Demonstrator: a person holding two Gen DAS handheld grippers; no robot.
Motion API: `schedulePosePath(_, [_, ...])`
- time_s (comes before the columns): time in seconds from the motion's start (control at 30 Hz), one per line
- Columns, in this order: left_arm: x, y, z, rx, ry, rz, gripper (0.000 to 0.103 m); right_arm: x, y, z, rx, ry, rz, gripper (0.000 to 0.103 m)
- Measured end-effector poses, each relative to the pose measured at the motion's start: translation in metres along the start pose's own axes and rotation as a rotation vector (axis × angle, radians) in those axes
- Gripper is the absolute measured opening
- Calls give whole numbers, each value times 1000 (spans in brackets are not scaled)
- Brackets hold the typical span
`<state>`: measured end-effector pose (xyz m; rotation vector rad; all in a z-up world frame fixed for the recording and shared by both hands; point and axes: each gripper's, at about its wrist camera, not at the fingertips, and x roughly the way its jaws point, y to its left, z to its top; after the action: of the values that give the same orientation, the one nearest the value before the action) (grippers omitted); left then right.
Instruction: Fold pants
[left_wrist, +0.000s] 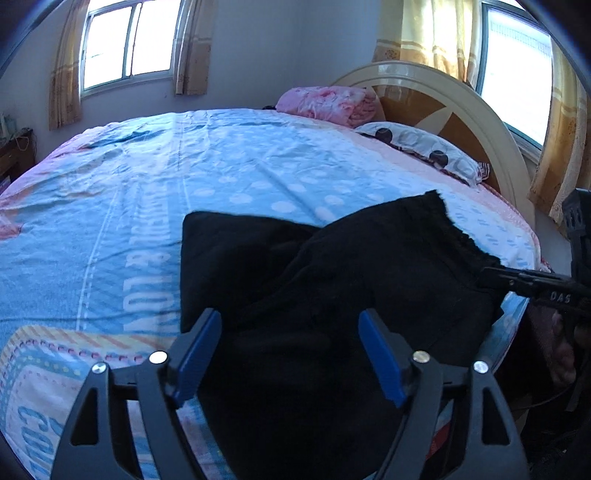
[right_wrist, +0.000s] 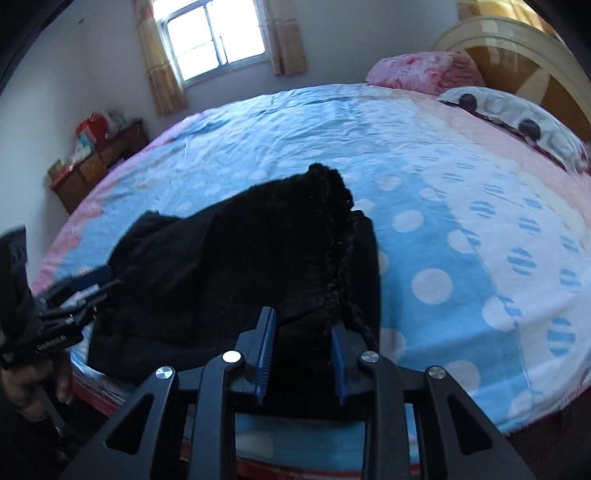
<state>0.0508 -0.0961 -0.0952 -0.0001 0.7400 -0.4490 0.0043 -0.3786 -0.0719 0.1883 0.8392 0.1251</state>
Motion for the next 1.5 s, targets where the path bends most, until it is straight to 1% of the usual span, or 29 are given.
schedulePosePath(0.13, [9,4,-9,-1,25,6,80,13,-17,-15,61,82,1,28])
schedulePosePath(0.2, [11,7,-11,-15,23,-2,80,11,-21,-17,86,73,19,28])
schedulePosePath(0.27, [10,8,-10,-22,21,-6,80,10,-18,-16,63,79,10,28])
schedulePosePath(0.37, [-3,13,-3,-3,-20,5,80,1,-19,-11,81,89,22,35])
schedulePosePath(0.4, [-6,17,1,-3,-34,13,80,-8,-19,-8,80,73,2,38])
schedulePosePath(0.43, [-12,24,8,-8,-61,26,82,-16,-18,-6,72,50,-30,49])
schedulePosePath(0.47, [-15,29,13,-10,-72,30,87,-25,-16,-3,60,21,-72,50])
schedulePosePath(0.5, [-16,35,19,-12,-83,38,89,-34,-13,1,41,-16,-116,50])
schedulePosePath(0.53, [-16,40,27,-14,-95,50,90,-43,-8,7,24,-59,-139,50])
schedulePosePath(0.6, [-10,47,42,15,-103,61,90,-50,1,16,17,-112,-118,50])
schedulePosePath(0.63, [-1,50,51,39,-93,84,90,-49,10,22,5,-119,-79,51])
schedulePosePath(0.67, [5,51,56,50,-84,103,90,-43,21,27,-19,-104,-34,51])
schedulePosePath(0.7, [14,54,61,61,-68,113,90,-38,29,29,-36,-94,-8,51])
schedulePosePath(0.73, [26,56,66,66,-41,104,90,-27,45,32,-73,-82,45,51])
schedulePosePath(0.77, [33,58,69,67,-22,110,90,-21,52,34,-92,-73,61,51])
schedulePosePath(0.83, [56,63,73,81,45,135,91,4,72,33,-147,-18,49,51])
schedulePosePath(0.87, [62,65,72,83,62,160,91,12,78,31,-160,5,33,51])
schedulePosePath(0.9, [69,70,72,83,83,189,91,24,81,27,-170,58,0,51])
schedulePosePath(0.93, [74,74,73,70,99,194,93,31,80,22,-174,96,-31,51])
schedulePosePath(0.97, [78,80,74,47,110,188,98,34,75,18,-175,112,-49,51])
schedulePosePath(1.03, [84,86,75,29,125,191,100,37,59,4,-173,143,-99,51])
schedulePosePath(1.07, [88,86,75,34,134,188,100,34,47,-3,-170,145,-88,50])
schedulePosePath(1.13, [96,83,74,43,145,182,102,28,37,-12,-166,122,-71,50])
schedulePosePath(1.2, [102,83,73,39,133,193,103,28,33,-15,-161,119,-65,50])
schedulePosePath(1.27, [105,87,73,8,136,176,103,34,34,-12,-167,125,-78,50])
schedulePosePath(1.37, [96,91,76,-12,116,157,103,37,38,-7,-187,158,-91,51])
schedulePosePath(1.4, [87,93,78,-24,89,157,103,35,42,-5,-211,178,-93,51])
schedulePosePath(1.47, [51,103,79,-79,-26,158,103,31,45,0,-231,203,-94,51])
schedulePosePath(1.5, [36,108,77,-103,-60,165,103,24,50,5,-244,209,-94,51])
